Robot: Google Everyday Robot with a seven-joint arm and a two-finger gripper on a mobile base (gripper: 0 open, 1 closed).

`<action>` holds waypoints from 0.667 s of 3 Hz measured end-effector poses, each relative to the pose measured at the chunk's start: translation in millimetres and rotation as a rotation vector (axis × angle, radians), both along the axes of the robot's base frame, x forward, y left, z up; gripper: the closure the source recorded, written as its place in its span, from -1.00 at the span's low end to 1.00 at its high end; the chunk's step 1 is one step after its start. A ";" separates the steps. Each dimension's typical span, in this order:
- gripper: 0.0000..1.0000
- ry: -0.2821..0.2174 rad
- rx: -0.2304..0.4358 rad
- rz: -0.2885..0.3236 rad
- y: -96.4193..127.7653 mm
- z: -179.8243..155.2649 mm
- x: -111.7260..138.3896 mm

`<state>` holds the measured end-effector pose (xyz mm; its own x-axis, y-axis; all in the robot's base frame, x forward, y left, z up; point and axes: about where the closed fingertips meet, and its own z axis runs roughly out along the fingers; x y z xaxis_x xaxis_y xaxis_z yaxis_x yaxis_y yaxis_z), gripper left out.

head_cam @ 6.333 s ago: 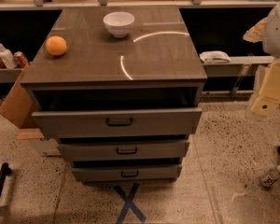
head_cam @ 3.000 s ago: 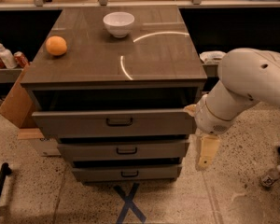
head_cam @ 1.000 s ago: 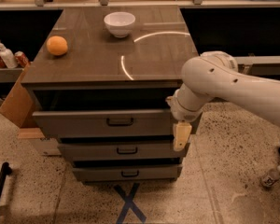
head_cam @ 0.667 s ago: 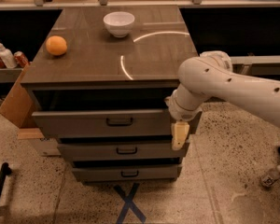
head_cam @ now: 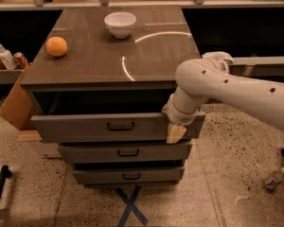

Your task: Open top drawer

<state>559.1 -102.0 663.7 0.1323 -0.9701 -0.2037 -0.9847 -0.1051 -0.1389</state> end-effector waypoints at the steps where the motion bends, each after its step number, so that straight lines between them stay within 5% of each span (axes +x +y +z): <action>1: 0.32 0.013 -0.007 0.021 5.0 4.6 -12.9; 2: 0.78 0.013 -0.007 0.022 5.4 7.4 -14.5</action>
Offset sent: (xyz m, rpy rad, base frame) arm -0.0527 0.0109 0.0248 -0.0165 0.0189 0.0478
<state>544.6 -96.6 671.0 0.1507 -0.9684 -0.1986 -0.9839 -0.1275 -0.1248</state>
